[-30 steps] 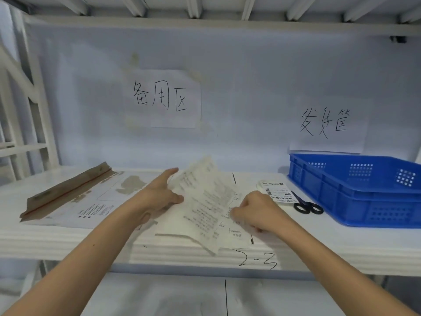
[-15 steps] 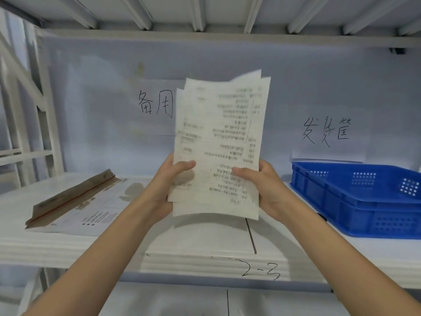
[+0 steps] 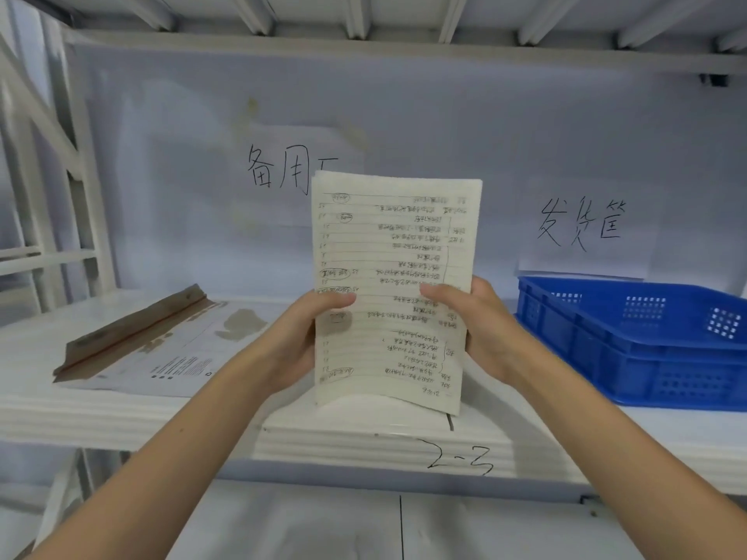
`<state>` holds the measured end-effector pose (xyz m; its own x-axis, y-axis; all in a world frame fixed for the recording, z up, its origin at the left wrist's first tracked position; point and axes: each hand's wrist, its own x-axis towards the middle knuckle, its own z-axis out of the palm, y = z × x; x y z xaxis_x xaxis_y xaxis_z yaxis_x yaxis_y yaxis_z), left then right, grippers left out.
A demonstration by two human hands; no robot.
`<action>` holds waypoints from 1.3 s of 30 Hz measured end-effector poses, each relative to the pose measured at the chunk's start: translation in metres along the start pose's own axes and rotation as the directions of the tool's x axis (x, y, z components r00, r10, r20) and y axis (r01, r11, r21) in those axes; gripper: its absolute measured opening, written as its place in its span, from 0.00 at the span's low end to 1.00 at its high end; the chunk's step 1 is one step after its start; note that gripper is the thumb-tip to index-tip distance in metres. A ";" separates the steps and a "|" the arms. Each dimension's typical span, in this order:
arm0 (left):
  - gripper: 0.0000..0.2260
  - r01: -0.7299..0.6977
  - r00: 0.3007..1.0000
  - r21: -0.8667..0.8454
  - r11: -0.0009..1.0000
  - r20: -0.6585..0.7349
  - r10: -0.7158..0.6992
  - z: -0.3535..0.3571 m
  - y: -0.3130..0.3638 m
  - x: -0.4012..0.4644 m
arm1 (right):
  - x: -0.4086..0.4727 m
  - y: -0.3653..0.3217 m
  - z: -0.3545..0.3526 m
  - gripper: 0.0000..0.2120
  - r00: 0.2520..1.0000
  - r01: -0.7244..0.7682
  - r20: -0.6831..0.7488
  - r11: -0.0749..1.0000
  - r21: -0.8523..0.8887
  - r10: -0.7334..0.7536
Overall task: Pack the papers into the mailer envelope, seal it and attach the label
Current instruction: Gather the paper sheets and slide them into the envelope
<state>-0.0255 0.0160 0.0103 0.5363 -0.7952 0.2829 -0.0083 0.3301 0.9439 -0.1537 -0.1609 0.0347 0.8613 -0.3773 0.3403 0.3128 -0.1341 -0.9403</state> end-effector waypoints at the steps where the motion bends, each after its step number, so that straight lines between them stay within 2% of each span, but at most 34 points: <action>1: 0.17 -0.010 1.000 0.022 1.000 -0.002 0.010 0.004 0.002 -0.001 | 0.000 -0.003 0.003 0.07 1.000 0.007 0.001 1.000 -0.014 -0.007; 4: 0.16 -0.033 0.999 0.133 0.991 -0.030 0.037 0.013 0.000 -0.006 | -0.003 0.004 0.008 0.07 0.999 0.025 -0.037 0.998 -0.056 -0.027; 7: 0.16 0.048 0.999 0.271 0.961 -0.019 -0.044 0.010 -0.012 -0.015 | -0.012 0.025 0.008 0.08 0.998 0.009 -0.067 0.985 -0.174 -0.021; 9: 0.17 0.040 0.998 0.413 0.910 0.035 -0.059 0.003 -0.011 -0.024 | -0.016 0.033 0.006 0.09 0.997 0.010 -0.073 0.979 -0.201 -0.025; 11: 0.23 0.019 0.999 0.544 0.839 0.019 -0.034 -0.008 -0.003 -0.028 | -0.015 0.031 -0.001 0.10 0.995 0.019 -0.097 0.982 -0.190 -0.038; 12: 0.29 0.059 0.997 0.634 0.771 -0.073 -0.016 -0.022 -0.001 -0.024 | -0.013 0.029 -0.005 0.10 0.992 0.018 -0.119 0.983 -0.181 -0.040; 13: 0.33 0.135 0.983 0.750 0.647 -0.184 0.008 -0.036 0.000 -0.021 | -0.011 0.026 -0.009 0.10 0.989 0.012 -0.144 0.985 -0.169 -0.037; 14: 0.36 0.246 0.956 0.868 0.431 -0.291 0.040 -0.056 -0.003 -0.018 | -0.009 0.023 -0.013 0.09 0.985 0.000 -0.171 0.988 -0.156 -0.027; 15: 0.38 0.351 0.930 0.922 0.164 -0.363 0.051 -0.074 -0.007 -0.017 | -0.007 0.021 -0.017 0.09 0.980 -0.015 -0.197 0.990 -0.139 -0.013; 16: 0.39 0.431 0.902 0.902 -0.032 -0.431 0.013 -0.090 -0.013 -0.018 | -0.005 0.020 -0.020 0.09 0.976 -0.026 -0.219 0.992 -0.124 -0.002; 17: 0.40 0.483 0.867 0.865 -0.132 -0.494 -0.060 -0.101 -0.020 -0.020 | -0.004 0.019 -0.024 0.09 0.971 -0.034 -0.240 0.993 -0.112 0.007; 19: 0.37 0.530 0.813 0.833 -0.157 -0.552 -0.185 -0.111 -0.029 -0.027 | -0.002 0.019 -0.030 0.09 0.961 -0.048 -0.275 0.994 -0.094 0.020; 21: 0.33 0.455 0.856 0.882 -0.121 -0.471 -0.212 -0.110 -0.024 -0.033 | -0.002 0.019 -0.034 0.09 0.953 -0.070 -0.299 0.994 -0.086 0.041; 24: 0.36 0.339 0.915 0.941 -0.010 -0.333 -0.228 -0.110 -0.001 -0.043 | -0.001 0.023 -0.038 0.09 0.944 -0.109 -0.319 0.992 -0.065 0.083; 26: 0.36 0.294 0.941 0.953 0.068 -0.277 -0.195 -0.117 0.009 -0.049 | -0.001 0.024 -0.038 0.09 0.942 -0.133 -0.319 0.990 -0.057 0.108; 29: 0.20 0.254 0.960 0.965 0.070 -0.242 -0.143 -0.123 0.006 -0.047 | 0.001 0.027 -0.035 0.10 0.942 -0.155 -0.307 0.987 -0.039 0.135; 31: 0.17 0.218 0.976 0.972 0.086 -0.216 -0.033 -0.124 -0.001 -0.039 | 0.002 0.029 -0.031 0.10 0.942 -0.182 -0.292 0.983 -0.038 0.163; 33: 0.24 0.200 0.979 0.975 0.091 -0.204 0.026 -0.129 -0.009 -0.030 | 0.004 0.031 -0.024 0.10 0.942 -0.206 -0.278 0.978 -0.037 0.188; 36: 0.41 0.166 0.979 0.985 -0.055 -0.172 -0.106 -0.138 -0.024 -0.016 | 0.007 0.031 -0.015 0.10 0.948 -0.213 -0.253 0.976 -0.052 0.194; 39: 0.42 0.128 0.974 0.991 -0.038 -0.133 -0.185 -0.136 -0.037 -0.006 | 0.010 0.029 -0.007 0.10 0.963 -0.197 -0.211 0.974 -0.114 0.170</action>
<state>0.0863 0.0775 -0.0494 0.6361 -0.7677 0.0780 -0.7673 -0.6185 0.1696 -0.1394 -0.1748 0.0111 0.7980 -0.5789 0.1673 0.0894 -0.1608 -0.9829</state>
